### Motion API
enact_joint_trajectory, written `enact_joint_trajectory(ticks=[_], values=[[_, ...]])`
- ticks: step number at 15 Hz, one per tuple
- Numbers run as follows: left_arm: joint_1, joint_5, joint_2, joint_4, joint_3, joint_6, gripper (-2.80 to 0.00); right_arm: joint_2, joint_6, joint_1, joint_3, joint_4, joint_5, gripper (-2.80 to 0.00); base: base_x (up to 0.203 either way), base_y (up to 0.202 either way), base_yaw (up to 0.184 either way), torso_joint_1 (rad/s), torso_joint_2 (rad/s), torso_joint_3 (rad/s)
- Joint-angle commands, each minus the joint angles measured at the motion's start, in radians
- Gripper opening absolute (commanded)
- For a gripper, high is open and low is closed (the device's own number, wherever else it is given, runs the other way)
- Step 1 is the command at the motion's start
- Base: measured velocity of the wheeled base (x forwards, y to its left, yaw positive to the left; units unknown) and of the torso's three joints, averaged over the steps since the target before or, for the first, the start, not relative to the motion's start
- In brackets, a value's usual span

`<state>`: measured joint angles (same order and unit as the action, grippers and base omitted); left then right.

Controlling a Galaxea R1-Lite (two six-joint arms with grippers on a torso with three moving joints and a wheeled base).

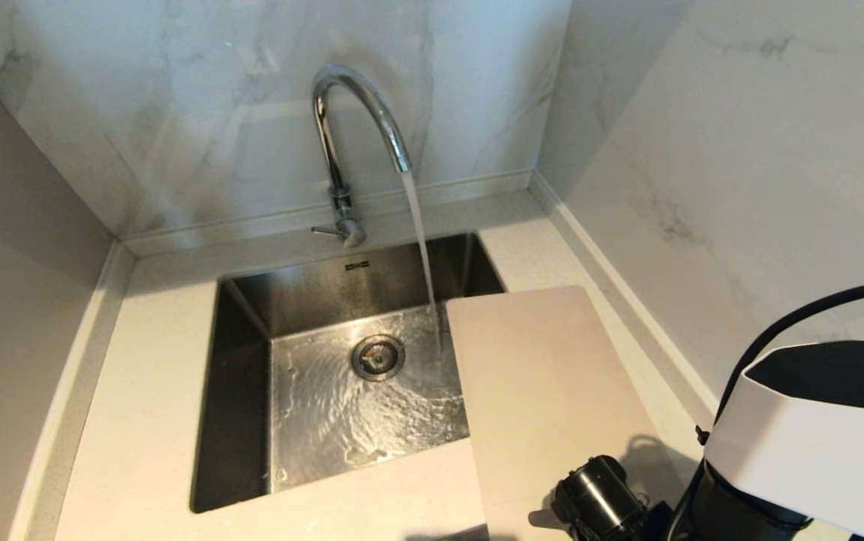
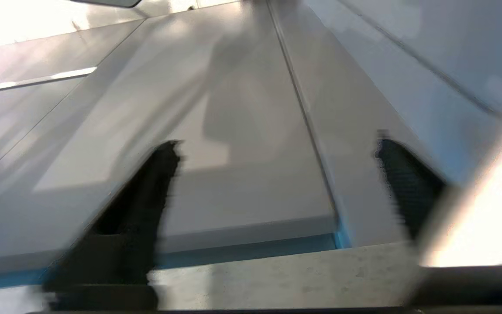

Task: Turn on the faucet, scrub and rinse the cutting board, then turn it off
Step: Pick up the cutting board

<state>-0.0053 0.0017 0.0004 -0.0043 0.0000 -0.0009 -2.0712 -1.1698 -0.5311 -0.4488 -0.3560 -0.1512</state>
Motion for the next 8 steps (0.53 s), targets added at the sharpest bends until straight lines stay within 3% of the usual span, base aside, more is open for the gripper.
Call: enact_joint_trajectory(ticks=[1, 8], values=[[0.0, 0.0, -0.003, 0.0, 0.0, -0.001, -2.8, -0.012, -0.008, -0.001, -0.001, 0.005, 0.001, -2.8, 0.0, 0.0, 0.0, 0.0, 0.0, 0.0], [0.001, 0.0, -0.002, 0.0, 0.0, -0.001, -2.8, -0.009, -0.016, -0.001, -0.004, 0.005, -0.001, -2.8, 0.0, 0.0, 0.0, 0.0, 0.0, 0.0]])
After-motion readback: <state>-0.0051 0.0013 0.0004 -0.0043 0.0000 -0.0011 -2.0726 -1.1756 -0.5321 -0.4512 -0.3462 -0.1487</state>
